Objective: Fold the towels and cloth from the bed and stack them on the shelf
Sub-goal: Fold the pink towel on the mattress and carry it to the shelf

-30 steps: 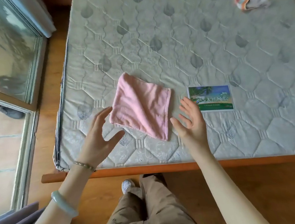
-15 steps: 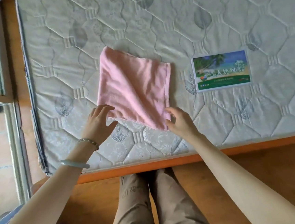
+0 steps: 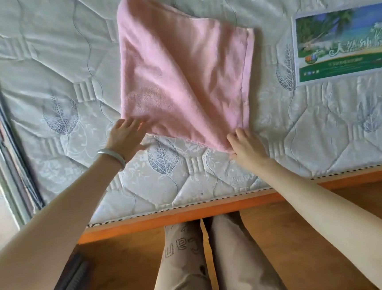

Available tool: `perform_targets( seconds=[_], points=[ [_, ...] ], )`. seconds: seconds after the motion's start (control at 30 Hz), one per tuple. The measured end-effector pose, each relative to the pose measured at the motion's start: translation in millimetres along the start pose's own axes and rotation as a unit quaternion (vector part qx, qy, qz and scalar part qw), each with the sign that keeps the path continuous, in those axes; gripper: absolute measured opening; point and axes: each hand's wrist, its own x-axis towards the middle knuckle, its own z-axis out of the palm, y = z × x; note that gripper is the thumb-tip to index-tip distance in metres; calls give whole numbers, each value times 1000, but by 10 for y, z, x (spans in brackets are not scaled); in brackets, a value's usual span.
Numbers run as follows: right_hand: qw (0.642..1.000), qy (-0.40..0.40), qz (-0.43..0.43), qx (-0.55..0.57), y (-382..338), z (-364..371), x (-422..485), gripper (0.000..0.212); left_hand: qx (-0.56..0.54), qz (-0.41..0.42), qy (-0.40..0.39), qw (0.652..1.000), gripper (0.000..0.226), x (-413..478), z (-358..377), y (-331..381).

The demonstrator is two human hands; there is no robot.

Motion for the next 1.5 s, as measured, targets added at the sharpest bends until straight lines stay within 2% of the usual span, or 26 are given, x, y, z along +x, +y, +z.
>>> perform_targets(
  seconds=[0.13,0.27,0.37,0.53,0.67,0.77,0.9,1.1,1.23,1.33,1.5],
  points=[
    [999,24,-32,-13,101,-74,42,46,-37,39,84,995,43,53,42,-197],
    [999,35,-21,-31,-1,-109,42,50,-18,27,122,992,25,78,-4,-246],
    [998,52,13,12,-55,-174,69,42,4,19,145,989,19,67,-80,-245],
    [977,120,129,120,13,-483,36,20,19,-24,192,981,23,-220,-226,-479],
    [940,210,184,197,-6,-944,-168,22,-33,-53,260,963,12,-570,-597,-528],
    [920,267,185,217,-30,-1470,-353,24,-50,-83,298,950,10,-784,-1051,-427],
    [893,357,137,236,52,-2310,-600,24,-57,-110,351,928,15,-949,-1848,-350],
    [843,443,110,285,199,-3401,-1026,22,-72,-135,473,868,19,-1172,-2893,-253],
    [835,476,94,260,265,-3911,-1289,16,-114,-145,527,830,20,-1258,-3387,-180],
    [817,505,109,257,330,-4098,-1296,20,-161,-143,527,823,23,-1225,-3636,-143],
    [827,485,132,252,400,-4197,-1022,30,-184,-193,480,836,22,-958,-3783,-182]
  ],
)
